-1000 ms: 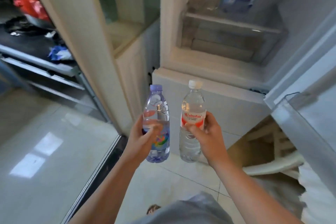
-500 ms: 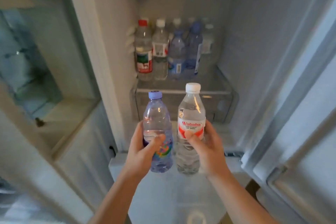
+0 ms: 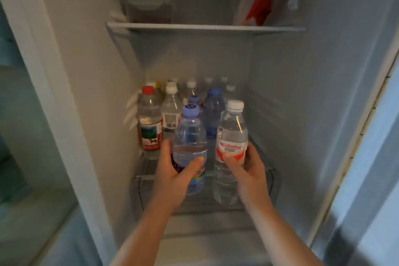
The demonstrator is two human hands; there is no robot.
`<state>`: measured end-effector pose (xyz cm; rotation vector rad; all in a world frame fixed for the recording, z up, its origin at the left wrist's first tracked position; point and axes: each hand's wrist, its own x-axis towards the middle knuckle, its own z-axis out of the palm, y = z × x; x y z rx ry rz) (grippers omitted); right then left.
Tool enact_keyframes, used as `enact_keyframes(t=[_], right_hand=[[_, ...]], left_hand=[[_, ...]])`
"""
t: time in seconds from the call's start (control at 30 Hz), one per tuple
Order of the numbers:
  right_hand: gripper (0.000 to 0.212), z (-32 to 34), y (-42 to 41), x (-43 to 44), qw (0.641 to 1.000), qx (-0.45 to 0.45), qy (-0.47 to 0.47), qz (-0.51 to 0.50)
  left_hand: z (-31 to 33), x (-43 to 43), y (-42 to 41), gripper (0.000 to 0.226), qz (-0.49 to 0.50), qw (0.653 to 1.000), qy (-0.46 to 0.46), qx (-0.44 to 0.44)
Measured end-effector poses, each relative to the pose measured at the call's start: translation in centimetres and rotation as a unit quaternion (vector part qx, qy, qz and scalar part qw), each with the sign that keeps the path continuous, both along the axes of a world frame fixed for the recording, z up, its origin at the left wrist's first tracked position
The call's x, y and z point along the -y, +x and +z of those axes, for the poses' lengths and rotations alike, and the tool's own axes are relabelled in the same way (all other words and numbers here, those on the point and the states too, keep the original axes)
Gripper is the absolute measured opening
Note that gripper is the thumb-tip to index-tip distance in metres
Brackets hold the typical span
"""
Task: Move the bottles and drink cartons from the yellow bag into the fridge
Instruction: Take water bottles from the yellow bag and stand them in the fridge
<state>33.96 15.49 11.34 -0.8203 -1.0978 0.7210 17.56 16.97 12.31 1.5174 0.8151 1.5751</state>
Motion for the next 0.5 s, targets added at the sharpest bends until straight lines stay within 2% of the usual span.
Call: enact_keyframes(t=[0.1, 0.5], right_hand=[[0.052, 1.1, 1.0, -1.6, 0.999, 0.012, -0.001, -0.044], [0.046, 1.1, 5.2, -9.1, 0.990, 0.022, -0.060, -0.125]], left_hand=[[0.4, -2.0, -0.7, 0.058, 0.037, 0.999, 0.014, -0.008], [-2.1, -7.1, -3.8, 0.067, 0.222, 0.975, 0.013, 0.021]])
